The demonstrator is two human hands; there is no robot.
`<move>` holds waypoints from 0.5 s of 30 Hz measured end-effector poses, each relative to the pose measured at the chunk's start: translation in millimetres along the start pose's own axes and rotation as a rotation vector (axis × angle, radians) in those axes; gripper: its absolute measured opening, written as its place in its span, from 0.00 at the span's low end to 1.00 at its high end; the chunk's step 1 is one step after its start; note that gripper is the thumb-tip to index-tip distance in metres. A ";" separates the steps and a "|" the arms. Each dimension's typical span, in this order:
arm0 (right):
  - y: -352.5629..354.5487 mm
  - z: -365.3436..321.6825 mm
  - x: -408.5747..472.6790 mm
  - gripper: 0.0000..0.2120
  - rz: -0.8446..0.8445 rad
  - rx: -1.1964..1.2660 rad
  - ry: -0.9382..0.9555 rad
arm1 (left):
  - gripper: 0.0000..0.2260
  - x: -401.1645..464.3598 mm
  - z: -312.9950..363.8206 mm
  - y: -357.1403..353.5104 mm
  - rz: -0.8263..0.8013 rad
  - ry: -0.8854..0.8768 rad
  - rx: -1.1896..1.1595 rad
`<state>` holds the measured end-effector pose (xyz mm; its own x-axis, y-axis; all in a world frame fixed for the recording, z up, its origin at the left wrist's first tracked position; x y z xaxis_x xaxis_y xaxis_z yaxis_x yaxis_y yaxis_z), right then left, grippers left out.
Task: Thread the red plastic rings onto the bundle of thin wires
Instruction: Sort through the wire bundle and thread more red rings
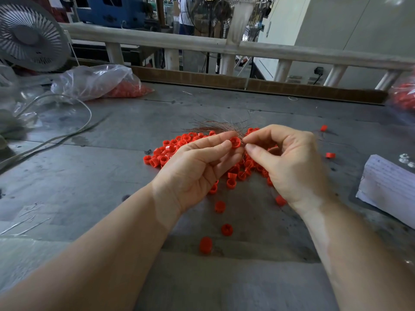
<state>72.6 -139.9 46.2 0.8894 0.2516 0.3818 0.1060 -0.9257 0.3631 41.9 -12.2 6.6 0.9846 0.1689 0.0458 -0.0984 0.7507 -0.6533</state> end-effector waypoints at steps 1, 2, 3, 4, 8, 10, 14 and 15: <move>-0.4 -0.2 0.0 0.10 0.002 -0.026 0.005 | 0.09 -0.1 0.2 -0.6 -0.005 0.003 -0.002; -0.6 -0.2 0.1 0.09 0.006 -0.043 0.008 | 0.09 -0.1 0.2 -1.2 -0.009 0.009 -0.007; -0.5 -0.3 0.2 0.09 0.009 -0.052 0.011 | 0.09 0.0 0.2 -1.7 -0.010 0.015 -0.012; -0.4 -0.6 0.1 0.09 0.012 -0.057 0.016 | 0.09 0.1 0.2 -2.0 -0.009 0.020 -0.015; -1.0 -2.5 -1.0 0.09 0.018 -0.085 0.041 | 0.14 0.1 0.2 -1.7 -0.008 0.033 -0.029; -0.9 -2.4 -1.2 0.09 0.025 -0.103 0.043 | 0.16 0.1 0.5 -1.1 -0.007 0.035 -0.032; -0.5 -1.9 -1.9 0.10 0.042 -0.145 0.046 | 0.13 0.2 0.5 -0.3 0.002 0.036 -0.038; -0.6 -1.9 -1.9 0.09 0.043 -0.156 0.047 | 0.13 0.2 0.6 -0.2 0.002 0.035 -0.040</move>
<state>70.1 -139.3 47.0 0.8692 0.2290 0.4383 -0.0057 -0.8817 0.4718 42.0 -12.0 7.2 0.9889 0.1477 0.0185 -0.0954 0.7242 -0.6829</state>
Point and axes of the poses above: each hand's wrist, its own x-axis towards the middle knuckle, its own y-axis out of the back of the hand, z = x × y, the point moved 5 cm from there along x, towards the middle knuckle, and after that the axes turned 12 degrees about -y, right-handed, at the moved point
